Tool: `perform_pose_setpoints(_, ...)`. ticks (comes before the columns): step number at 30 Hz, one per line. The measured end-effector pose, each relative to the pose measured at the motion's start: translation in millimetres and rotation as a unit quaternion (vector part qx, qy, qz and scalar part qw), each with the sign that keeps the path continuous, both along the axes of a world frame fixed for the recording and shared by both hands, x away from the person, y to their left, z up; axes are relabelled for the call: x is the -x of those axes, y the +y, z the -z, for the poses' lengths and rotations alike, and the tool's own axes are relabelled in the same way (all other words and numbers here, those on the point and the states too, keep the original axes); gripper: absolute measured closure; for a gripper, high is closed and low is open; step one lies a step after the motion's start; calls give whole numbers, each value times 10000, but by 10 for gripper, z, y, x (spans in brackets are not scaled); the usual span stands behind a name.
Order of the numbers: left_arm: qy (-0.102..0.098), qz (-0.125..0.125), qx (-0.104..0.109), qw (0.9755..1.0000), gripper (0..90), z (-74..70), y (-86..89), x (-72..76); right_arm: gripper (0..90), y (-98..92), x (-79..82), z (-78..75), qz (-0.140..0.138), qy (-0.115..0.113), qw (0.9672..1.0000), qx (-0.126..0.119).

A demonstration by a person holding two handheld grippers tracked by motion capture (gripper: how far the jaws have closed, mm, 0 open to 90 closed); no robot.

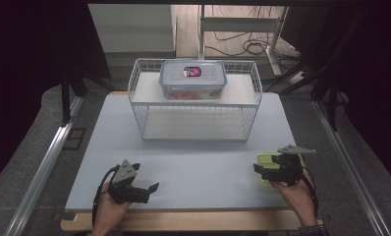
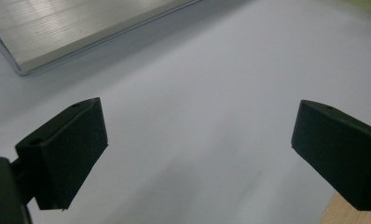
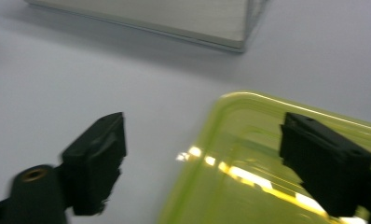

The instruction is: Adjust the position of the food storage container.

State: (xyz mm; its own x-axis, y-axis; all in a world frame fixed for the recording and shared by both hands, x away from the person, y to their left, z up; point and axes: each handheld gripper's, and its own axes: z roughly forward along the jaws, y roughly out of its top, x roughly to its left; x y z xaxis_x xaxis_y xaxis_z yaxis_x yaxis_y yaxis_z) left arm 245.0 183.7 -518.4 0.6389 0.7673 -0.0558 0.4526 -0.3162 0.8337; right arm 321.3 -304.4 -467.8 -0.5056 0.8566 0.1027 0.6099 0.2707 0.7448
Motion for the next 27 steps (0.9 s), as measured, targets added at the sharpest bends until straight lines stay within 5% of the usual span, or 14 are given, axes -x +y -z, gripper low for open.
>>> perform_pose_setpoints(9,-21,121,-118,9999,37,22,-67,-5,689,-476,11,-116,596,-116,9975,350)
perform_pose_setpoints(14,-13,105,-121,9999,39,30,-66,-12,868,-768,11,-126,947,-80,9947,385)
perform_pose_setpoints(21,9,121,-142,9998,42,41,-77,-19,887,-1047,9,-66,1432,-106,9871,704)
perform_pose_setpoints(27,11,123,-182,9998,42,43,-81,-17,888,-1072,-12,-1,1427,45,9866,788)
